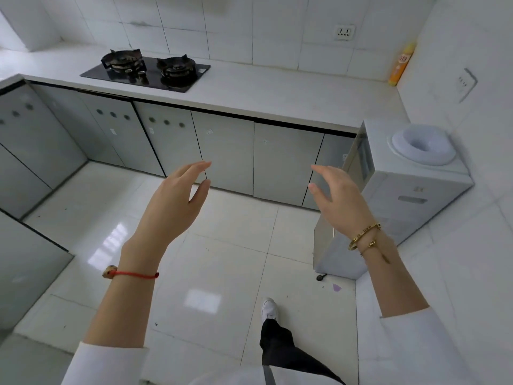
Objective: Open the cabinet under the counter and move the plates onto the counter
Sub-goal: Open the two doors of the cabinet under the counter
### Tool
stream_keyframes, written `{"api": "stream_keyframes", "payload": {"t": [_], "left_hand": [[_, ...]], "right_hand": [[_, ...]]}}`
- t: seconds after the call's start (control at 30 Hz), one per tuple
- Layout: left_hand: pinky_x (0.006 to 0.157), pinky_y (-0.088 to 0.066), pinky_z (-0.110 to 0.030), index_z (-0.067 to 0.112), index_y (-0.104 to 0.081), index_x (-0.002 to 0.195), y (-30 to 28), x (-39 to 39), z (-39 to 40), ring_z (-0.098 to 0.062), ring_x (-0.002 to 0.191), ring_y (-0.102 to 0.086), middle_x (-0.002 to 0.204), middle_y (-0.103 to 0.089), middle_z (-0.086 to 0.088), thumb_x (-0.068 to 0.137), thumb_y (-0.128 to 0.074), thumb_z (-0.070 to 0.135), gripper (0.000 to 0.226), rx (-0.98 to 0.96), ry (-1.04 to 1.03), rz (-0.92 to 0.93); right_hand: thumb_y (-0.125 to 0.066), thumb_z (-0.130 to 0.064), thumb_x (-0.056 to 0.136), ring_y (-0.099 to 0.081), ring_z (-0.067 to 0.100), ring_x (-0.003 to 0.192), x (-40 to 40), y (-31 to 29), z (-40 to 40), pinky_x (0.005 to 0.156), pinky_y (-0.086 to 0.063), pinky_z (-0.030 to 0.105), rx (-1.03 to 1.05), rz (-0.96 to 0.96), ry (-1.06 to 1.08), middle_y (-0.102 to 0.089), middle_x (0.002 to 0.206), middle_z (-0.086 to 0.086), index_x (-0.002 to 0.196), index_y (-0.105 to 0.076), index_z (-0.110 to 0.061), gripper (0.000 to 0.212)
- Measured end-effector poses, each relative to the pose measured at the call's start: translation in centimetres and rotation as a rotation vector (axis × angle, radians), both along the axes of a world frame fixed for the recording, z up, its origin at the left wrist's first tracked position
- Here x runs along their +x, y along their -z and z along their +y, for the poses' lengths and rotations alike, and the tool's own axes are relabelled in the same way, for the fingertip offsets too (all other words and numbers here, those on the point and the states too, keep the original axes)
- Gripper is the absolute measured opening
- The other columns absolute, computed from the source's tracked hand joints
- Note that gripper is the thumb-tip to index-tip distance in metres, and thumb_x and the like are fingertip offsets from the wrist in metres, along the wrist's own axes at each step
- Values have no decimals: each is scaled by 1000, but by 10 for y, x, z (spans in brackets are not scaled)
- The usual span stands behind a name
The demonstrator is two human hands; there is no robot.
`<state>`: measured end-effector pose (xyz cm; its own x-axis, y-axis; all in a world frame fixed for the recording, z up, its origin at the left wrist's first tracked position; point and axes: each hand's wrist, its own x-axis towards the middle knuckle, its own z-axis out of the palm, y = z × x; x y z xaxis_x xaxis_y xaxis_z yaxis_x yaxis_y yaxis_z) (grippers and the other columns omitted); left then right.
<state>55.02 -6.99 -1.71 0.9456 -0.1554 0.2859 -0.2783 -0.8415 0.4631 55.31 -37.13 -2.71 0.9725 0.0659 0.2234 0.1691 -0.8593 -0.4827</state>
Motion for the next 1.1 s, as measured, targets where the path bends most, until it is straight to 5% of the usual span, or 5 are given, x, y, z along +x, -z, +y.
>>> {"api": "stream_keyframes", "payload": {"t": [0.6, 1.1], "left_hand": [[99, -34, -21, 21, -47, 140, -2, 259, 6, -17, 127, -51, 140, -54, 3, 101, -44, 29, 40, -25, -220, 13], [104, -40, -30, 22, -44, 142, 10, 489, 66, -17, 130, -50, 140, -53, 3, 101, -42, 31, 42, -1, -126, 85]], "right_hand": [[-44, -30, 98, -36, 15, 134, 321, -14, 20, 110, -23, 23, 22, 1, -190, -47, 140, 0, 138, -43, -16, 43], [-44, -28, 98, -35, 15, 133, 527, 6, 89, 106, -19, 19, 45, 21, -131, -49, 138, -1, 137, -44, -16, 41]]}}
